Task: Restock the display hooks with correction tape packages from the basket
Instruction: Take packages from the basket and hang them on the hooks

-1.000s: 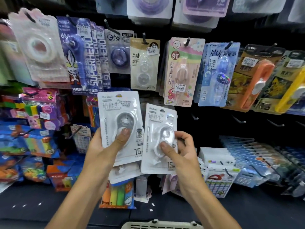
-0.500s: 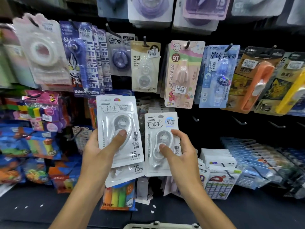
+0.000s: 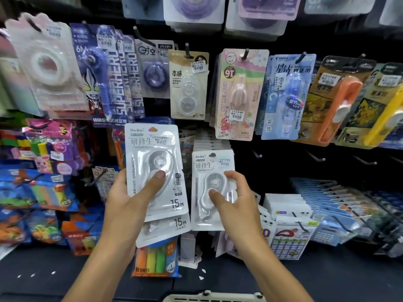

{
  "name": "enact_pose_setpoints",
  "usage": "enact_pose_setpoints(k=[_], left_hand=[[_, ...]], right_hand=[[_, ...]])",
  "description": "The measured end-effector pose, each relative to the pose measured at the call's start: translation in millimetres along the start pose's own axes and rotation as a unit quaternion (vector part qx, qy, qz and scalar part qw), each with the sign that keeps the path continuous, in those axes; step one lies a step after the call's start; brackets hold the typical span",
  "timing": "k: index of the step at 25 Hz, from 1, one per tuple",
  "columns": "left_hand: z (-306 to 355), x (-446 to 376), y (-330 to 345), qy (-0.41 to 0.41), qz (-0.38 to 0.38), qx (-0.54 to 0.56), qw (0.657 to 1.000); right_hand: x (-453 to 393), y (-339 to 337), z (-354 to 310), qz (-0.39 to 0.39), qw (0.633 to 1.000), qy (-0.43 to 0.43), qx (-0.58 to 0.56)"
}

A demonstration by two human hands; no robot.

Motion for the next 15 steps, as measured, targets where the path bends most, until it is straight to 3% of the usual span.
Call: enact_pose_setpoints(k=[7,11,13,15], left_hand=[[-4.5,5.1,6.0,0.006,-0.022,-0.020,1.000],[-7.3,9.1,13.1,0.006,-0.038,-0.018,0.999],[-11.1,13.0,20.5,0.002,-0.052,-0.022,0.998],[-18.2,20.0,31.7,-0.003,-0.071,-0.033,0.997]], right_hand=[[-27.2,14.2,23.9,-0.074,0.994,-0.050,0.058],[-19.6,-1.3,25.9,-0.033,0.990,-0.092,0.103],[-9.2,-16.7,18.5,-0.017,0.993,-0.099,0.061],[1.9,-30.9,6.7,-0.081,0.994,-0.057,-0.034]])
Point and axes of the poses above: each hand's wrist, its own x-axis away from the middle knuckle, its own y-axis out of the palm, z = x × y, the point moved 1 cm from there along -x, towards the middle knuckle, and after that the axes turned 11 degrees about z, right-handed, at the moved point
